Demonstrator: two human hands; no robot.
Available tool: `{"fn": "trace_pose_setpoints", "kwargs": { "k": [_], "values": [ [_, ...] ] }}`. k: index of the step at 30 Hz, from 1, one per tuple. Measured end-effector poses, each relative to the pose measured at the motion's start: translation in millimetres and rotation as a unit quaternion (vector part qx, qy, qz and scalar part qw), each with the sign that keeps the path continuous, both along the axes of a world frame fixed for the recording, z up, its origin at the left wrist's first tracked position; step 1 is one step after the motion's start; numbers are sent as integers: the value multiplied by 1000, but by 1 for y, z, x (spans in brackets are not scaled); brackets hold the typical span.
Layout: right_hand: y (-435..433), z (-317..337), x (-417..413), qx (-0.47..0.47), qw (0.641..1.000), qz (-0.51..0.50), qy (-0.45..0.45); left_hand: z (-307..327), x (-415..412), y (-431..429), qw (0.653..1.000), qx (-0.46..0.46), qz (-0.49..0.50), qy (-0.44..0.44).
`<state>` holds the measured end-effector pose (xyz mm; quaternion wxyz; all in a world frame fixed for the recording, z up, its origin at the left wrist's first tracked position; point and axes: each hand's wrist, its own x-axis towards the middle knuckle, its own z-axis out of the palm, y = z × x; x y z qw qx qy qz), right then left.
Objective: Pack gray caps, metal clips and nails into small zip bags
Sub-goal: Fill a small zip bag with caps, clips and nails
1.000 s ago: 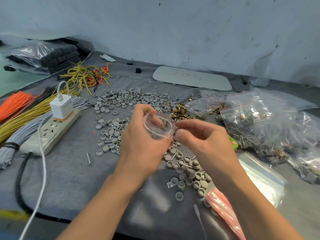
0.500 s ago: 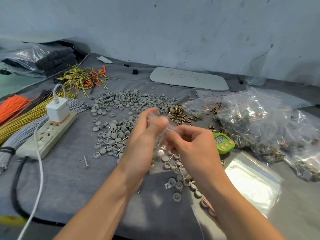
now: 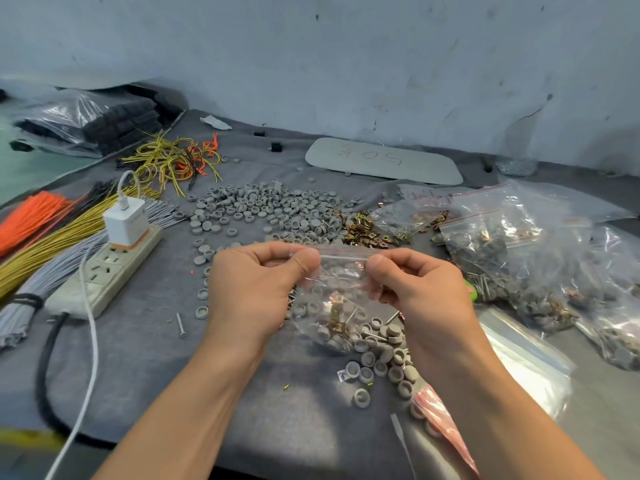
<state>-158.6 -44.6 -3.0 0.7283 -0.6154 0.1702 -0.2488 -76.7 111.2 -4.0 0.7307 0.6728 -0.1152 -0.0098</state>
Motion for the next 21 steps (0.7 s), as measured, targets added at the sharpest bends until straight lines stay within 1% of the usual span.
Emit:
{"fn": "trace_pose_setpoints", "kwargs": {
  "k": [4,7,10,13,17,21],
  "values": [
    [0,1,1,13,1000,8,0,-1,3,-1,1000,9,-14,18],
    [-1,3,0,-20,1000,17,-3,0,6,0,998,-12,-49,39],
    [2,2,-1,-42,998,39,-2,0,3,0,995,-18,-86,41],
    [7,1,1,-55,998,40,5,0,-2,-3,993,-25,-103,41],
    [15,0,5,-47,998,41,-2,-1,-6,-11,991,-18,-129,31],
    [16,1,6,-28,999,41,3,0,-7,-13,991,-24,-127,39]
  ]
}}
